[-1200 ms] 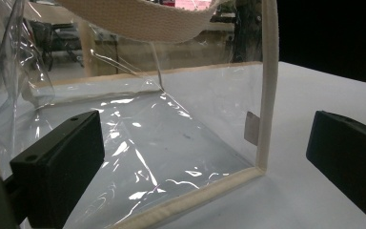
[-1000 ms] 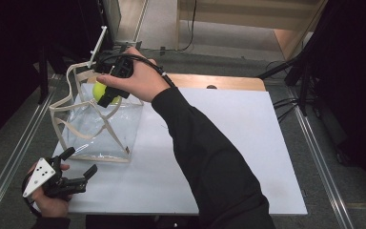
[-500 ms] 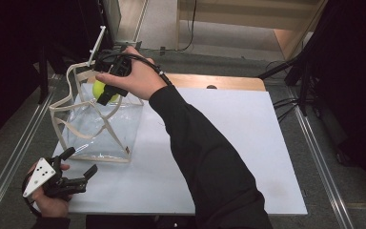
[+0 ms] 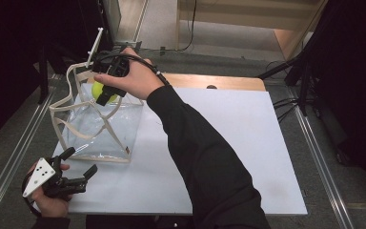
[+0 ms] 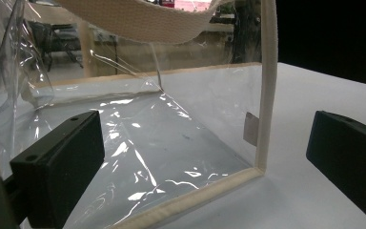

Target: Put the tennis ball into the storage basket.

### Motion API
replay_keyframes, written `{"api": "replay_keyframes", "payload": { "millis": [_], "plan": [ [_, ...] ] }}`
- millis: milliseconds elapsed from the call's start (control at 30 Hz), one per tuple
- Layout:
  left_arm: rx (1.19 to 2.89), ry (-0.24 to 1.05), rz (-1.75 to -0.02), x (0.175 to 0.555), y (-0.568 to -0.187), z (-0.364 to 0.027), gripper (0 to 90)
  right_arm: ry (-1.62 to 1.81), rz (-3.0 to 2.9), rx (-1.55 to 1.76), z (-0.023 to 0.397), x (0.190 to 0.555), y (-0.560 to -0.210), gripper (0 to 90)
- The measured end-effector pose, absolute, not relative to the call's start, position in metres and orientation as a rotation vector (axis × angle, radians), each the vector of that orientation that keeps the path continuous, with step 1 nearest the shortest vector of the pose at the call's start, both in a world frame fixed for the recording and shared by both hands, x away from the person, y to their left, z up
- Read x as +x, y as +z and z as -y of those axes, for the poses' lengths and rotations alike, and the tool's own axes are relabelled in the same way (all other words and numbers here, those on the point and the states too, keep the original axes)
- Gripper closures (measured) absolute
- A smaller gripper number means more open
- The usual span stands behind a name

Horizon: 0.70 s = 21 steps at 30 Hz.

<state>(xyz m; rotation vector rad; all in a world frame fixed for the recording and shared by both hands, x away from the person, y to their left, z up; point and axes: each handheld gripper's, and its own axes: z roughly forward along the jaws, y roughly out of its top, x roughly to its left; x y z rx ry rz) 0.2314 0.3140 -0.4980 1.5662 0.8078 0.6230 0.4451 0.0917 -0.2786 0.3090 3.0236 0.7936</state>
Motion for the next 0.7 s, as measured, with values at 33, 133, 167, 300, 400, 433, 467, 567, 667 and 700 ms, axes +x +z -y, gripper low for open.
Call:
{"api": "replay_keyframes", "payload": {
  "millis": [33,133,167,300,400,433,467,567,667,700],
  "plan": [
    [1.565,0.624,-0.808,0.231,-0.498,-0.314,0.0,0.787,-3.026,0.317,-0.092,0.445,-0.279,23.6],
    [1.565,0.624,-0.808,0.232,-0.498,-0.314,0.0,0.779,-3.028,0.295,-0.093,0.445,-0.281,23.6],
    [1.565,0.623,-0.807,0.232,-0.498,-0.314,0.0,0.781,-3.027,0.294,-0.093,0.445,-0.282,23.5],
    [1.563,0.623,-0.807,0.232,-0.498,-0.314,0.0,0.760,-3.027,0.286,-0.092,0.443,-0.285,23.0],
    [1.564,0.623,-0.806,0.232,-0.498,-0.314,0.0,0.785,-3.007,0.291,-0.089,0.441,-0.286,8.6],
    [1.564,0.623,-0.806,0.232,-0.498,-0.314,0.0,0.796,-3.008,0.302,-0.088,0.440,-0.284,8.6],
    [1.562,0.624,-0.806,0.232,-0.498,-0.314,0.0,0.818,-3.006,0.279,-0.087,0.441,-0.284,8.6],
    [1.566,0.626,-0.806,0.232,-0.498,-0.314,0.0,0.847,-2.995,0.289,-0.084,0.440,-0.280,8.6],
    [1.566,0.627,-0.804,0.232,-0.498,-0.314,0.0,0.828,-2.983,0.305,-0.080,0.438,-0.277,8.6],
    [1.566,0.625,-0.806,0.232,-0.498,-0.314,0.0,0.832,-2.982,0.304,-0.079,0.438,-0.276,8.6]
  ]
}}
